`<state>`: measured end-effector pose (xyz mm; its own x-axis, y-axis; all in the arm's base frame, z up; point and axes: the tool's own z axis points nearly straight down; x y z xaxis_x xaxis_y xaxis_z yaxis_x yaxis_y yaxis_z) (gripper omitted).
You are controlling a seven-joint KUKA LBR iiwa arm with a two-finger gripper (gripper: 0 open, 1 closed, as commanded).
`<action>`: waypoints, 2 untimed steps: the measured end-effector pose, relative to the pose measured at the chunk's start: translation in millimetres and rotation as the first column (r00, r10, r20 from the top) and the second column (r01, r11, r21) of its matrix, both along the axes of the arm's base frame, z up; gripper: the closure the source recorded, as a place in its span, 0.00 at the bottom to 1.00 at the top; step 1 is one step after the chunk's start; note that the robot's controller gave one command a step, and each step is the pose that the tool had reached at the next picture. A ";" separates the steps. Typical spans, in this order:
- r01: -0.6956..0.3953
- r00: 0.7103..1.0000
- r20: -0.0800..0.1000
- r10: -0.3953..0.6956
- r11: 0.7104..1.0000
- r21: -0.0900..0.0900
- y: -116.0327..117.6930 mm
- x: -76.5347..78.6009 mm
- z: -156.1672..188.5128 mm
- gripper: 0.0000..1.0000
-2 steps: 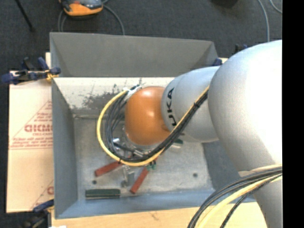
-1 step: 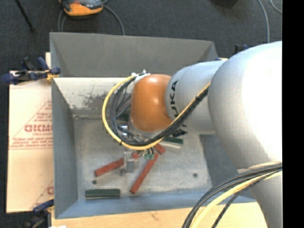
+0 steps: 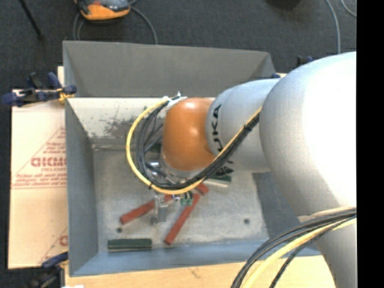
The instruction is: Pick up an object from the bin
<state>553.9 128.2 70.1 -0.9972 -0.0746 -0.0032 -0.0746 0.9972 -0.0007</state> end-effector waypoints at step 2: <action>-0.082 0.997 0.001 0.082 0.997 0.000 -50.2 27.6 0.9 1.00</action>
Offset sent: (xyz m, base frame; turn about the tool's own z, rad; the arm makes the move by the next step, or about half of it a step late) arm 0.0000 0.0000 0.0000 0.0000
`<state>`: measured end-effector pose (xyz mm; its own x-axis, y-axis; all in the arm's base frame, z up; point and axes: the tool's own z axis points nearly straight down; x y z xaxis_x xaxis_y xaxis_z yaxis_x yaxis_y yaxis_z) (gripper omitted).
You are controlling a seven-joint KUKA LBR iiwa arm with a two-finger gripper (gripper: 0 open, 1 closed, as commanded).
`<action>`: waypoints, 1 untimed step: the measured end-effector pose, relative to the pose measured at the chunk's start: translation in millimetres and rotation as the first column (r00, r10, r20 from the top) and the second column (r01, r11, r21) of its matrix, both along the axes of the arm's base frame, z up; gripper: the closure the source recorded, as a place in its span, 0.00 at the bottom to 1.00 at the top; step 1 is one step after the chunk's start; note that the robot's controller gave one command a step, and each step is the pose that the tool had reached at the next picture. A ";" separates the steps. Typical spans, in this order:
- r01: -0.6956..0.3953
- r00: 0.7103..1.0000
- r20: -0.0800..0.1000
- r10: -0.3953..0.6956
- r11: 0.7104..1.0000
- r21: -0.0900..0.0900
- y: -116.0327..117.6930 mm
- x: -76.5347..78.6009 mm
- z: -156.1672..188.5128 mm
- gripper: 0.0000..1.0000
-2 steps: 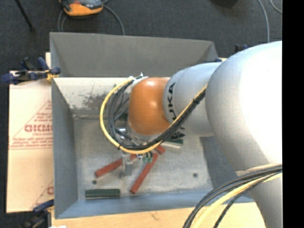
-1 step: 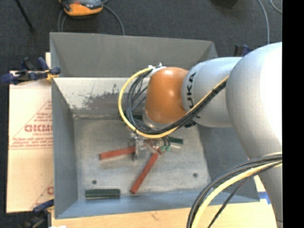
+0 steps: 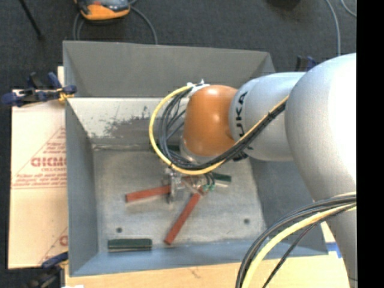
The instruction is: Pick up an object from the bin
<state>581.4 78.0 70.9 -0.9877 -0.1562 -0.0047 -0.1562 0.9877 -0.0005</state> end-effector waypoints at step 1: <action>0.000 1.000 -0.005 0.000 1.000 0.000 -0.1 -1.5 3.3 1.00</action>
Offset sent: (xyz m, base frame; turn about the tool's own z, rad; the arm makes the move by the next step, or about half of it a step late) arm 0.0000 0.0001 0.0634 0.0000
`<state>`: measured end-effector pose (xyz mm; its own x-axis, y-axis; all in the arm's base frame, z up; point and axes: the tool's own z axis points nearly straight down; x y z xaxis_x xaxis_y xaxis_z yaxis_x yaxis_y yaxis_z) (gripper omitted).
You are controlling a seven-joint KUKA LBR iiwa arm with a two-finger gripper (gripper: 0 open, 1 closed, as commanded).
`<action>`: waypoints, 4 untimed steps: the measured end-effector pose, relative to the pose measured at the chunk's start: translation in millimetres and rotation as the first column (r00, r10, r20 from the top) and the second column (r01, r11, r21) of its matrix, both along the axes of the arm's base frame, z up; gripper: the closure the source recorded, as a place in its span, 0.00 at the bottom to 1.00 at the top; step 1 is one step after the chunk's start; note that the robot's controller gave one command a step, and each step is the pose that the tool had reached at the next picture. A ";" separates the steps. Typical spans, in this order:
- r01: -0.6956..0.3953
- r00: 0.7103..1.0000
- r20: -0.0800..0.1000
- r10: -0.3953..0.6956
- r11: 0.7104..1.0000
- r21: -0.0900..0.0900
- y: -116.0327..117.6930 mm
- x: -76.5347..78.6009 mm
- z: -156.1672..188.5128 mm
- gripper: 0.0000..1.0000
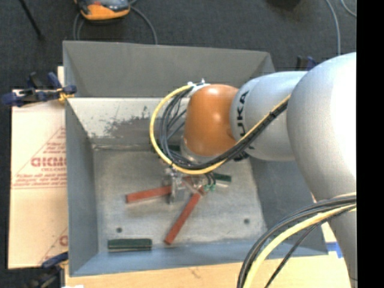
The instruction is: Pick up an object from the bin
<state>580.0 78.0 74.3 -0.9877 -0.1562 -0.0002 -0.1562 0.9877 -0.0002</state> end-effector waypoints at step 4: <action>0.003 1.000 0.006 -0.003 1.000 0.000 -0.8 1.8 65.6 1.00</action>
Offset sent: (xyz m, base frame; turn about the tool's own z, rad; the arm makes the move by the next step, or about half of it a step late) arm 0.0000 -0.0001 0.0234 0.0000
